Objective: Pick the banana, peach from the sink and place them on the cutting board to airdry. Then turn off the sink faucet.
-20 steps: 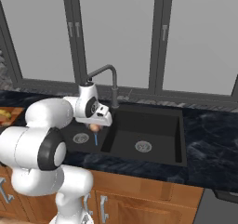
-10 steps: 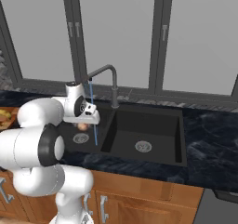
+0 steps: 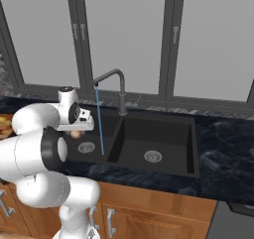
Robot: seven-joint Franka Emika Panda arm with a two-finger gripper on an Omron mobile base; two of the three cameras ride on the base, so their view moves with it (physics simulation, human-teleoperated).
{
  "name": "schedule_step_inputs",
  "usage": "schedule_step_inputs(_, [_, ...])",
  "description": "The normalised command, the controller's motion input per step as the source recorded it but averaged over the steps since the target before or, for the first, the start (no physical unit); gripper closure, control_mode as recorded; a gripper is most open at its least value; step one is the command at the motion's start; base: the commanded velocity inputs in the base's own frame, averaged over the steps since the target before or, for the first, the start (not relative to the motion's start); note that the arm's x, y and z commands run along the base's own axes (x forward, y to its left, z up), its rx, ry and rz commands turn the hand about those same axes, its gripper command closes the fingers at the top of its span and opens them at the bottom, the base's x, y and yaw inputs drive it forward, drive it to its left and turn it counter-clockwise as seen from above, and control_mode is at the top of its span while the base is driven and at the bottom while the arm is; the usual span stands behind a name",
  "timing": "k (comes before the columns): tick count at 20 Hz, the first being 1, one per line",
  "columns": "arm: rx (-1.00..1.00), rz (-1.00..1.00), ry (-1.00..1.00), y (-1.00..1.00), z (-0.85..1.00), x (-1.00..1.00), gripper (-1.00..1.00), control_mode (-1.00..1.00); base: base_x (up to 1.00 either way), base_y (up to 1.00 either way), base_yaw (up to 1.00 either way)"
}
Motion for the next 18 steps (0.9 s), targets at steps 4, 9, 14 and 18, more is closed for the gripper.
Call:
schedule_step_inputs(4, [0.02, 0.15, 0.0, 0.48, 0.0, 0.0, 1.0, -1.0, 0.0, 0.0, 0.0])
schedule_step_inputs(9, [0.01, 0.16, 0.0, 0.48, 0.0, 0.01, 1.0, -1.0, 0.0, 0.0, 0.0])
schedule_step_inputs(14, [0.01, 0.16, 0.0, 0.47, 0.0, 0.0, 1.0, -1.0, 0.0, 0.0, 0.0])
schedule_step_inputs(18, [0.0, 0.15, 0.0, 0.47, 0.0, 0.0, 1.0, -1.0, 0.0, 0.0, 0.0])
